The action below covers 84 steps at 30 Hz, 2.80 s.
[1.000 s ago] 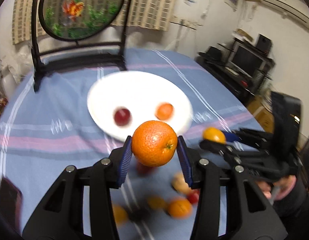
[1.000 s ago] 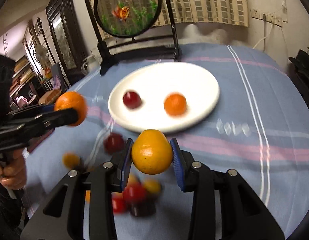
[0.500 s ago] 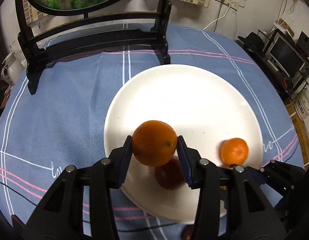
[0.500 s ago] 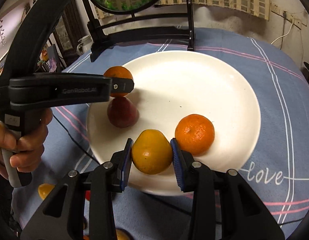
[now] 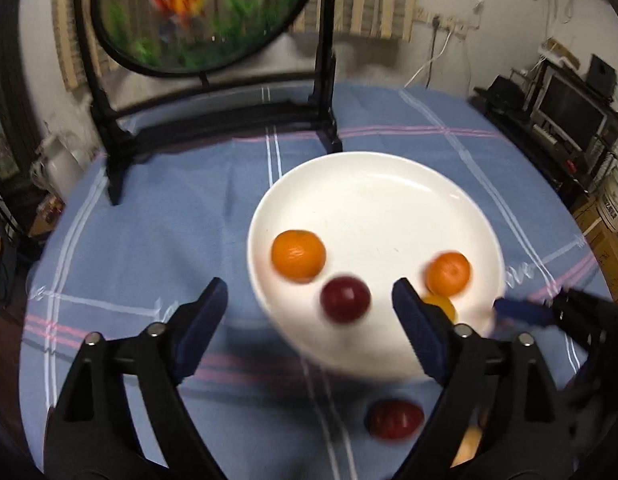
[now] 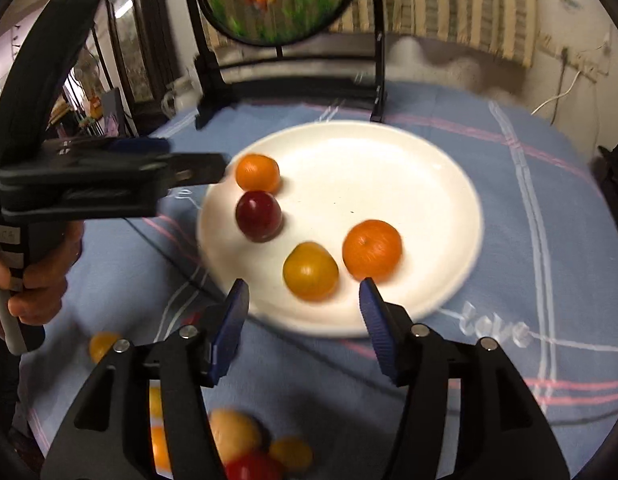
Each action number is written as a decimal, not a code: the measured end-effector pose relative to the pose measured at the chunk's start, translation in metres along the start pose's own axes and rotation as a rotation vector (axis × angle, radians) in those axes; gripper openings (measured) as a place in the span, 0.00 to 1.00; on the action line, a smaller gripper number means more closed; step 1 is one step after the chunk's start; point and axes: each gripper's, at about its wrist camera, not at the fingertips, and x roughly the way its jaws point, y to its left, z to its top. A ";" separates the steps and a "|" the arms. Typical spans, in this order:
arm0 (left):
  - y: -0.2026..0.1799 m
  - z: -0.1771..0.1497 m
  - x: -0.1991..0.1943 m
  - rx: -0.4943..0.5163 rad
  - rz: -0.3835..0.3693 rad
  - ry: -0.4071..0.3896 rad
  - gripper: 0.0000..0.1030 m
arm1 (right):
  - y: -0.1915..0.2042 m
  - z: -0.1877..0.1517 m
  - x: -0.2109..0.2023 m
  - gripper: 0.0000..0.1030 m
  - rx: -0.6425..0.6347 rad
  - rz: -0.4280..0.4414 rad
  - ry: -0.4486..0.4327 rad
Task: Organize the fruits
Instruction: 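Carry both fruits to the white plate and release them, then grasp the red tomato with the right tool while the left tool grasps the pale fruit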
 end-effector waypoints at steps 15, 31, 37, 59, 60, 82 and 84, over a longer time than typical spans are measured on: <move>-0.015 -0.140 -0.073 -0.054 -0.040 -0.113 0.96 | 0.012 -0.087 -0.058 0.57 0.040 0.053 -0.071; -0.023 -0.147 -0.076 -0.024 0.018 -0.129 0.96 | 0.025 -0.092 -0.043 0.48 -0.030 0.000 -0.032; -0.018 -0.147 -0.076 -0.046 0.004 -0.117 0.96 | 0.027 -0.094 -0.039 0.47 -0.043 -0.006 -0.023; 0.027 -0.153 -0.084 -0.060 -0.058 -0.120 0.95 | 0.018 -0.093 -0.041 0.30 -0.001 -0.012 -0.036; 0.027 -0.154 -0.084 -0.046 -0.070 -0.114 0.94 | 0.018 -0.093 -0.040 0.30 -0.001 -0.013 -0.031; 0.033 -0.165 -0.037 -0.153 -0.270 0.103 0.37 | 0.019 -0.093 -0.040 0.30 -0.014 -0.029 -0.026; 0.035 -0.165 -0.034 -0.172 -0.288 0.115 0.37 | 0.019 -0.093 -0.040 0.30 -0.016 -0.030 -0.025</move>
